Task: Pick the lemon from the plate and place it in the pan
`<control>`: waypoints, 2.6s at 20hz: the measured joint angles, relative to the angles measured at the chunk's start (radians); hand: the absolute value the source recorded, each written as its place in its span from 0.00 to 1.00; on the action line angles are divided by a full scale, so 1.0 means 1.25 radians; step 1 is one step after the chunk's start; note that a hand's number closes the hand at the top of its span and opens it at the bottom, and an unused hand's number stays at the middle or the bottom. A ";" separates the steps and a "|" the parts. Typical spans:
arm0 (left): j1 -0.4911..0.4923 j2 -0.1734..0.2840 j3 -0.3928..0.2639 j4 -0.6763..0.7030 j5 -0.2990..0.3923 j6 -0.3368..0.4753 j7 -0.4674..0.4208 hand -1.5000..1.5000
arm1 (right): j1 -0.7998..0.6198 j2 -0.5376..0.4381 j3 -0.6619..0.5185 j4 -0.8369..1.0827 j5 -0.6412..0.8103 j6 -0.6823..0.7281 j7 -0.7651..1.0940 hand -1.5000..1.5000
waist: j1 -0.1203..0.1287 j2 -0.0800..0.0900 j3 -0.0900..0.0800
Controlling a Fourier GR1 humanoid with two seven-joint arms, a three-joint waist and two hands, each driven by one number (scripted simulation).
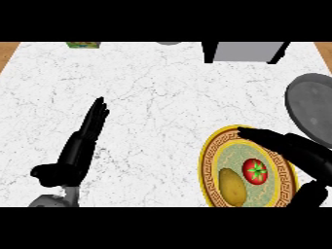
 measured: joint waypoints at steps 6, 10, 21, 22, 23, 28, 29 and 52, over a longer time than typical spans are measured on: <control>0.017 -0.006 0.008 -0.011 -0.006 -0.004 -0.003 0.50 | -0.015 0.057 0.112 0.018 0.163 -0.005 0.058 0.00 | -0.004 0.000 0.000; 0.012 -0.009 0.031 -0.004 -0.009 -0.024 0.000 0.50 | -0.005 0.106 0.131 0.024 0.231 0.011 0.088 0.00 | -0.007 0.000 0.001; 0.030 -0.055 0.038 -0.018 -0.063 -0.040 0.007 0.50 | 0.034 0.191 0.072 0.071 0.336 0.043 0.048 0.00 | -0.010 -0.001 0.001; 0.027 -0.056 0.047 -0.014 -0.062 -0.045 0.006 0.50 | 0.036 0.200 0.065 0.080 0.343 0.040 0.040 0.00 | -0.010 -0.001 0.001; 0.029 -0.057 0.052 -0.012 -0.062 -0.051 0.002 0.50 | 0.032 0.214 0.061 0.095 0.353 0.039 0.033 0.00 | -0.010 -0.001 0.001; 0.023 -0.067 0.070 -0.012 -0.072 -0.065 0.014 0.50 | 0.033 0.279 0.060 0.137 0.405 0.027 0.030 0.00 | -0.010 -0.001 0.001; 0.017 -0.068 0.076 -0.016 -0.069 -0.069 0.024 0.50 | 0.034 0.284 0.059 0.157 0.418 0.016 0.016 0.00 | -0.009 -0.001 0.001; 0.014 -0.100 0.099 -0.005 -0.102 -0.088 0.020 0.50 | -0.019 0.315 0.059 0.263 0.614 -0.110 -0.140 1.00 | -0.011 -0.011 -0.007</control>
